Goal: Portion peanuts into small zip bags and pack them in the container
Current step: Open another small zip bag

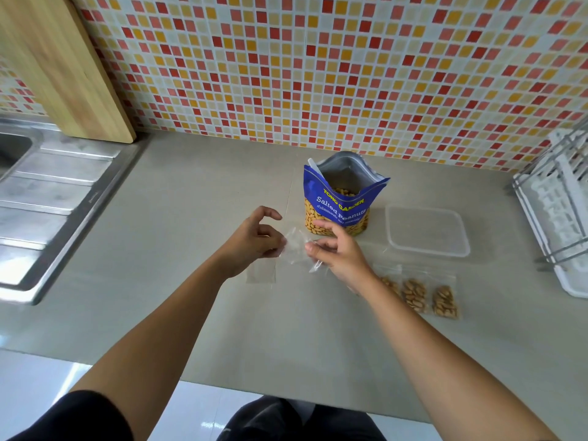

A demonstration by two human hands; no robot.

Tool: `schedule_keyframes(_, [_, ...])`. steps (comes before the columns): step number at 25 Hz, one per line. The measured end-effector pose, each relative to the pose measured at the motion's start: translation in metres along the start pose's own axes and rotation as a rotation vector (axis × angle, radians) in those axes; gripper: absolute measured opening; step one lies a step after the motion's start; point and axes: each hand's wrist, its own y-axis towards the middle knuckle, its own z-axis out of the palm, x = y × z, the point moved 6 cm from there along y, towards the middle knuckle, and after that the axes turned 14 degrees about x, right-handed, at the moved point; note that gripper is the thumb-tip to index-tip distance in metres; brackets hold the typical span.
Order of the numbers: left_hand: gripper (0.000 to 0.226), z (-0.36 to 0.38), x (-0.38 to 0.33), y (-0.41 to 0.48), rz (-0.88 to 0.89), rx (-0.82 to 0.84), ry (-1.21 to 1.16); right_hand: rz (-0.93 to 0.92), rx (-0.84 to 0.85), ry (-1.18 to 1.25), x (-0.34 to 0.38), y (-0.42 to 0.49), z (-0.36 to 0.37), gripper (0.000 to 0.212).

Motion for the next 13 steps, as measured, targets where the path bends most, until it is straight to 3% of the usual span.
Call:
schedule_keyframes(5, [0.036, 0.003, -0.01, 0.002, 0.074, 0.018, 0.199, -0.005, -0.059, 0.316, -0.008, -0.01, -0.014, 0.036])
schedule_keyframes(10, [0.026, 0.01, -0.001, 0.008, -0.005, 0.05, 0.099, -0.06, -0.154, 0.359, -0.005, -0.019, -0.025, 0.02])
schedule_keyframes(13, [0.015, 0.016, 0.0, 0.009, -0.025, 0.027, 0.003, -0.1, -0.185, 0.537, -0.006, -0.025, -0.031, 0.008])
